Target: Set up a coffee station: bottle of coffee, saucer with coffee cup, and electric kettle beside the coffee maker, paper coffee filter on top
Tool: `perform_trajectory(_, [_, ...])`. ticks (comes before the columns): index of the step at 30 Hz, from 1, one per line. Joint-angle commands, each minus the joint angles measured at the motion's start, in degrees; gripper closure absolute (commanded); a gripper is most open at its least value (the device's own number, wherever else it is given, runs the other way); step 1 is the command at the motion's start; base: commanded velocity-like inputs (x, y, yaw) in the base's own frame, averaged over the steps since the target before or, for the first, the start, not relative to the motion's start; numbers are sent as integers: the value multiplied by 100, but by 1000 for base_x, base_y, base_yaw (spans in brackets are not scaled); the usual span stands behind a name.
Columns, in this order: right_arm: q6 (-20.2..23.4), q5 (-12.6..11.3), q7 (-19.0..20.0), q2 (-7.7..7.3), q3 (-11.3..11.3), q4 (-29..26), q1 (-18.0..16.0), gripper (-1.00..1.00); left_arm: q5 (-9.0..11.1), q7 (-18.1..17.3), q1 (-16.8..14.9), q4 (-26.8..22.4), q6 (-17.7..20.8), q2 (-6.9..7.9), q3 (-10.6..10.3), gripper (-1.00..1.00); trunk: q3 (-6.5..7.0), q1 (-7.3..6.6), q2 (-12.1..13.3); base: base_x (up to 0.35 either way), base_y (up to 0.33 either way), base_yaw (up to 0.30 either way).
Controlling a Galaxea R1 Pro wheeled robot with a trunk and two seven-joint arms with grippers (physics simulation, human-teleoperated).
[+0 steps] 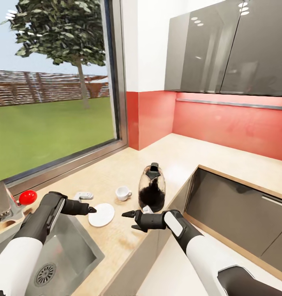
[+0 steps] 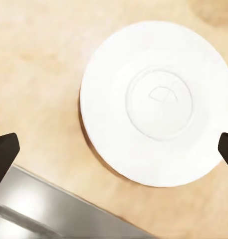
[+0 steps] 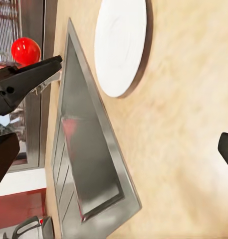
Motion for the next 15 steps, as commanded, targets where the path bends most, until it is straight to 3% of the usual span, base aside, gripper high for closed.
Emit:
perform_trajectory(1, [7,27,29,0,6,1,-6,-100,-64,-58,-5,-7,18,-1,12,-100,-14,3,-13,-23,8,0])
perform_trajectory(15, [7,27,37,0,6,3,-6,-100,-86,-58,-5,7,17,9,5,-100,-14,3,-13,-4,2,0])
